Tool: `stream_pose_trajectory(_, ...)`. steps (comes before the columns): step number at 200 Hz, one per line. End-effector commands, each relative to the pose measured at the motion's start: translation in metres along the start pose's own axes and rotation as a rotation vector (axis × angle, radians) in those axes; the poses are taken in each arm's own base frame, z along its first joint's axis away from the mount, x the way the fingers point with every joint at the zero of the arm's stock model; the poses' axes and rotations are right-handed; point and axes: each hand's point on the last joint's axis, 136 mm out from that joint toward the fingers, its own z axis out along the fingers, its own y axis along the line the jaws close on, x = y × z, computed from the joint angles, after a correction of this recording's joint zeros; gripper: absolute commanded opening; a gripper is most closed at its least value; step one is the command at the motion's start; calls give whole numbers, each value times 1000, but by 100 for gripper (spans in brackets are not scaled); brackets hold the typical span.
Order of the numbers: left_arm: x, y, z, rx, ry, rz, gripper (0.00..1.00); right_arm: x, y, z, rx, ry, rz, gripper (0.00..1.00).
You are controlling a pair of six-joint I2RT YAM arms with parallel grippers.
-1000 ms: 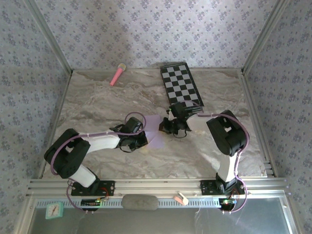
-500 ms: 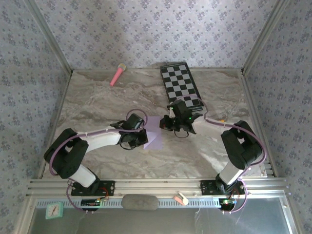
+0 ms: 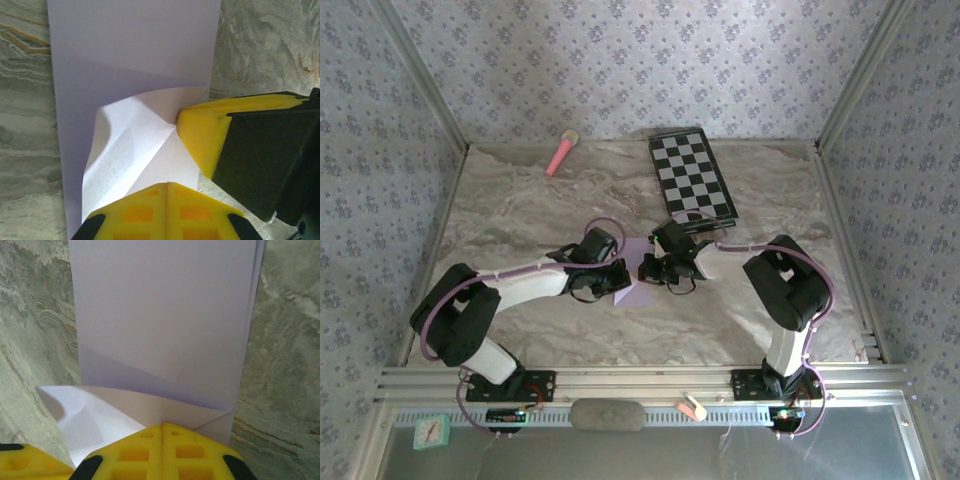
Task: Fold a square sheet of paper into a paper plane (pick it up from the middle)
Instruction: Fold the triangle a second time at the center of the table.
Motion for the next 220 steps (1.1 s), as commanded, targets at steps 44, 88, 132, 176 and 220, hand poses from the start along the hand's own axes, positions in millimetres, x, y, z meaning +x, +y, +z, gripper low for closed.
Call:
stream_pose_trajectory(44, 3, 11, 21, -56, 45, 20, 4, -8, 20, -15, -71, -45, -20, 3)
stream_pose_trajectory(88, 8, 21, 25, -75, 54, 5, 3, -6, 14, 1, -52, -5, 3, 3)
stream_pose_trajectory(132, 10, 22, 23, -83, 64, 15, 4, -1, -7, 18, 20, 41, 38, 3)
stream_pose_trajectory(176, 30, 34, 16, -98, 138, 59, 6, 5, -33, 21, 101, 63, 74, 3)
stream_pose_trajectory(220, 61, 63, 6, -151, 236, 92, 7, 8, -45, 23, 129, 83, 86, 3)
